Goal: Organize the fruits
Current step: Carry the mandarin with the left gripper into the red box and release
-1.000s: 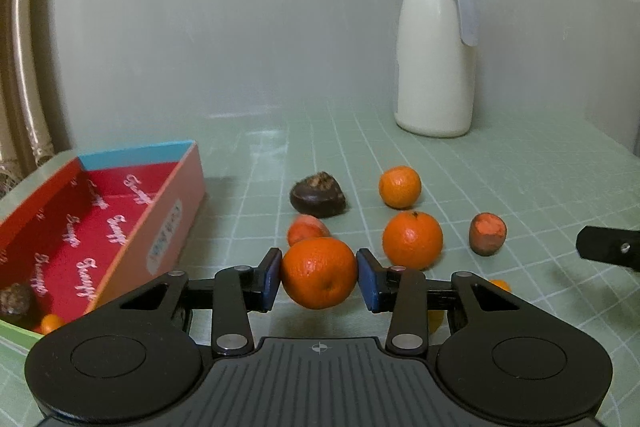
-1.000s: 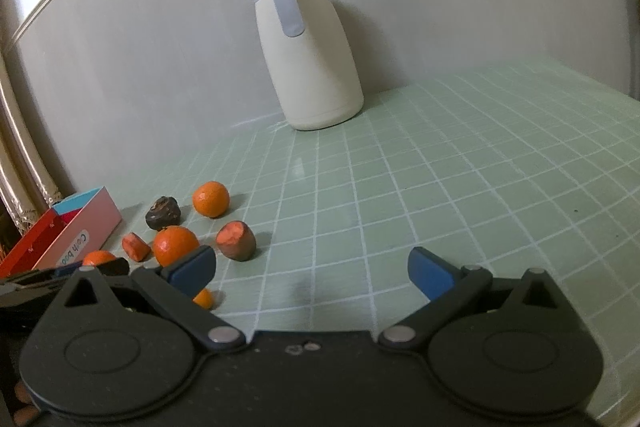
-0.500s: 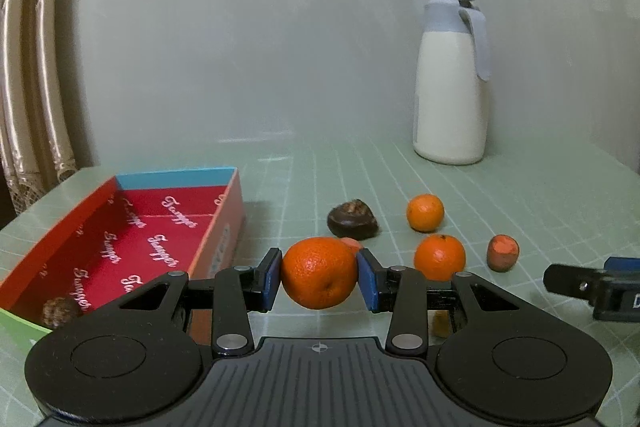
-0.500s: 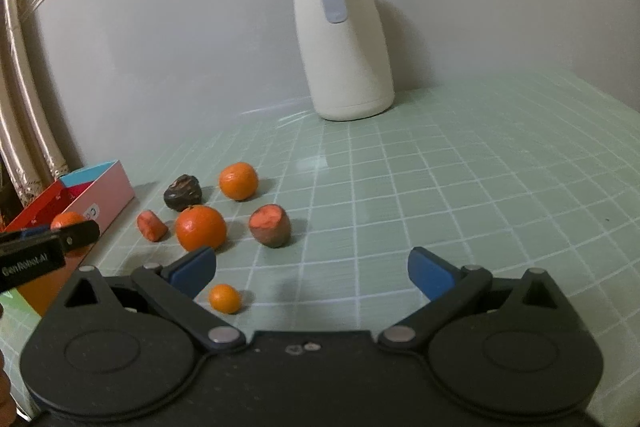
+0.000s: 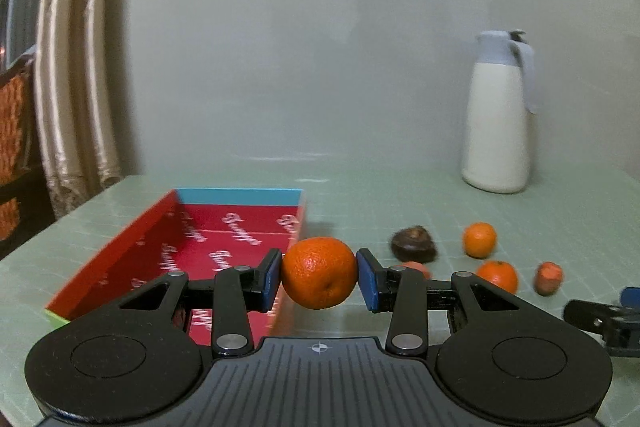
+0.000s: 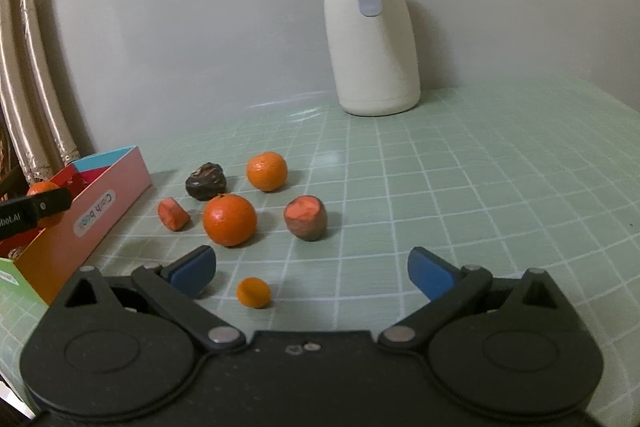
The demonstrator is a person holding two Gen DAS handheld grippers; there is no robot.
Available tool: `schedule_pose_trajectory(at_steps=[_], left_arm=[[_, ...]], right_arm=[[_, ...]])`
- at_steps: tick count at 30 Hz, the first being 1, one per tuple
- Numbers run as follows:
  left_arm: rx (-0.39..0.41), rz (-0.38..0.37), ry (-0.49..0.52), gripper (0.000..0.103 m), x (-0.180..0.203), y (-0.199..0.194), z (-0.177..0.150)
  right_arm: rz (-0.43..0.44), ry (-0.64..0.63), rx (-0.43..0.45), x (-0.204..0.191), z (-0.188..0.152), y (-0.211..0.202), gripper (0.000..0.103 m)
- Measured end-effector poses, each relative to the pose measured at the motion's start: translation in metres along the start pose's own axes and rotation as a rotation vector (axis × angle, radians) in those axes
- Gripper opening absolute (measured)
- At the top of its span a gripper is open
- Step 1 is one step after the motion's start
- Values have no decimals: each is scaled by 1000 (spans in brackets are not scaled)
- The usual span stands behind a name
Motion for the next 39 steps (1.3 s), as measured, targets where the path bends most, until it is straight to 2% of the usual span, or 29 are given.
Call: schedule_pose_trajectory(at_steps=[8,14,20,29,33,39], left_arm=[[-36,95,-40,41,-30,5,-7],[-90,159,-71,41,-52,12,-16],[-156,191,-110,41,-70,22,-26],[-210,219,-174,41,-85,29,-34],[-203,233,-199,41,-91,27,-36],[-162,236,-142,43,-84,19,-32]], right_arm=[[26,-13,-7,-13,-3,2,103],[41,-24,-11,-23,-4,4,103],[53,-35,-12,-30,-4,7,103],[65,-65,-13,-37,-6,8,103],[70,-77,-8,-40,-6,7,103],[78,-90,-4,-44,-5,6,103]])
Point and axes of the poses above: each gripper's, at about its wrist camera, not at the fingertips, and y roughly the way its jaws point, x to its right, z to its top, the point moved 5 cm from there along y, roughly the way its jaws point, and after that the axes turned 12 degrees about y, right-handed, at the moved point
